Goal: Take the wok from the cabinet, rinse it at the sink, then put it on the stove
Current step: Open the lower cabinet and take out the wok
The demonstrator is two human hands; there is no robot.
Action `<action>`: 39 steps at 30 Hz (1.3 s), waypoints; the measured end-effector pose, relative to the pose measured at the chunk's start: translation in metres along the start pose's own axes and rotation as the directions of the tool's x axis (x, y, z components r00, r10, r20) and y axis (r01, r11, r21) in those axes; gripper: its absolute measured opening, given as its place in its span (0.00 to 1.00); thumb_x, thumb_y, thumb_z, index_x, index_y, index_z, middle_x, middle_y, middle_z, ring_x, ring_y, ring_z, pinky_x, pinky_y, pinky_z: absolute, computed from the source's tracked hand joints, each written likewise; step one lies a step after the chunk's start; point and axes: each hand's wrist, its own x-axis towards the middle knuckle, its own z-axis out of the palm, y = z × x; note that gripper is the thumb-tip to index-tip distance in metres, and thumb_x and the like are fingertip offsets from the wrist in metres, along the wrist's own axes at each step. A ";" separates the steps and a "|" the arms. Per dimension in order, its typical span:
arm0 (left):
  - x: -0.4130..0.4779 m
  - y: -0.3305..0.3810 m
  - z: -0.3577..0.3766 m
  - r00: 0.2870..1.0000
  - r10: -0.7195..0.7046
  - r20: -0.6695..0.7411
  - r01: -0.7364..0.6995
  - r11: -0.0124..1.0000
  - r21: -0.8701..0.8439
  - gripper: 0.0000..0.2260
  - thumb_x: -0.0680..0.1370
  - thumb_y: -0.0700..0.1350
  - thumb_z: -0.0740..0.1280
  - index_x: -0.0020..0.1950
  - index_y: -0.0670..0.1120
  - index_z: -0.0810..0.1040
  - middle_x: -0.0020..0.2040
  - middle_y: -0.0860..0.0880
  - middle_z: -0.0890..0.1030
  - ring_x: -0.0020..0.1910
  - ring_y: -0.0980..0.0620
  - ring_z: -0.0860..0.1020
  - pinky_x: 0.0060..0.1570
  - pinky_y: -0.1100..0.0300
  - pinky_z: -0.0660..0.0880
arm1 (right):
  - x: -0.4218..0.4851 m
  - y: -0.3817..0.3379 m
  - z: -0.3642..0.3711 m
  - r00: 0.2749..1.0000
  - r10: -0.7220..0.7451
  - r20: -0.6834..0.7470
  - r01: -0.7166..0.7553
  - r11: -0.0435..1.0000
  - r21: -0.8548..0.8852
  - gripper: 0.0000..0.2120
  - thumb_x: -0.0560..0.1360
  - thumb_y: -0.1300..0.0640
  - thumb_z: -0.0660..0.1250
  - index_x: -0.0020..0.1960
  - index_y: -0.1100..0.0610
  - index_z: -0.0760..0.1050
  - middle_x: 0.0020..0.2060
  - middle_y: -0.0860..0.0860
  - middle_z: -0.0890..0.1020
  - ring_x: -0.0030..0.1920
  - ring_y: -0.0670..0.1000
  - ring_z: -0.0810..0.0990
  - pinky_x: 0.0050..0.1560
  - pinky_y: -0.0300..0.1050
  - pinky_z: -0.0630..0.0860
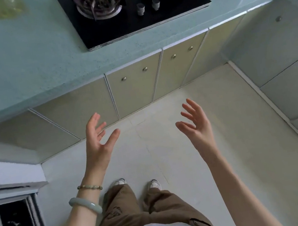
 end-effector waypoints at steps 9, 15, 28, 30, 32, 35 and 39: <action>-0.045 0.002 -0.056 0.933 -0.033 -0.358 0.031 0.999 -0.011 0.31 0.68 0.54 0.71 0.70 0.57 0.64 0.71 0.57 0.68 0.65 0.59 0.72 0.66 0.57 0.68 | 0.022 -0.007 0.060 0.941 -0.013 0.338 0.024 0.999 -0.027 0.30 0.73 0.68 0.69 0.70 0.49 0.65 0.66 0.48 0.74 0.63 0.44 0.75 0.61 0.46 0.75; -0.062 0.000 -0.099 0.889 -0.050 -0.455 0.042 0.999 -0.029 0.29 0.70 0.50 0.71 0.69 0.57 0.65 0.71 0.57 0.68 0.65 0.60 0.72 0.68 0.54 0.68 | 0.019 -0.015 0.113 0.903 -0.038 0.428 0.056 0.998 -0.031 0.31 0.72 0.69 0.69 0.70 0.49 0.65 0.66 0.49 0.74 0.62 0.44 0.75 0.58 0.44 0.75; -0.055 0.001 -0.204 0.888 -0.038 -0.459 0.033 0.999 -0.018 0.32 0.69 0.51 0.71 0.72 0.53 0.64 0.71 0.57 0.67 0.65 0.62 0.72 0.66 0.57 0.68 | -0.010 -0.029 0.215 0.895 -0.081 0.439 0.106 0.994 -0.033 0.32 0.69 0.64 0.70 0.70 0.49 0.66 0.66 0.50 0.74 0.62 0.45 0.75 0.56 0.42 0.76; -0.051 0.000 -0.213 0.889 -0.044 -0.455 0.041 0.999 -0.016 0.32 0.70 0.49 0.71 0.72 0.52 0.64 0.72 0.56 0.67 0.64 0.63 0.72 0.67 0.57 0.68 | -0.010 -0.029 0.226 0.894 -0.086 0.440 0.112 0.993 -0.034 0.32 0.71 0.68 0.70 0.70 0.50 0.65 0.66 0.50 0.74 0.62 0.47 0.75 0.56 0.42 0.76; -0.047 -0.001 -0.219 0.892 -0.051 -0.450 0.047 0.999 -0.018 0.32 0.71 0.48 0.70 0.72 0.52 0.63 0.72 0.56 0.67 0.64 0.63 0.72 0.67 0.57 0.68 | -0.010 -0.031 0.235 0.893 -0.086 0.441 0.111 0.993 -0.031 0.31 0.72 0.69 0.69 0.70 0.49 0.66 0.65 0.49 0.74 0.62 0.48 0.75 0.56 0.42 0.75; -0.038 -0.003 -0.223 0.889 -0.059 -0.454 0.049 0.998 -0.033 0.31 0.71 0.49 0.71 0.72 0.53 0.64 0.71 0.57 0.67 0.65 0.61 0.72 0.67 0.57 0.68 | -0.004 -0.033 0.246 0.891 -0.078 0.447 0.102 0.994 -0.030 0.31 0.71 0.70 0.69 0.68 0.47 0.66 0.65 0.50 0.73 0.62 0.49 0.75 0.57 0.44 0.75; -0.020 -0.006 -0.230 0.863 -0.061 -0.501 0.043 0.998 -0.047 0.31 0.70 0.49 0.71 0.72 0.53 0.64 0.71 0.56 0.68 0.65 0.60 0.72 0.66 0.56 0.68 | 0.011 -0.033 0.263 0.871 -0.073 0.486 0.102 0.994 -0.034 0.32 0.72 0.69 0.69 0.69 0.47 0.66 0.66 0.49 0.73 0.63 0.47 0.75 0.57 0.43 0.75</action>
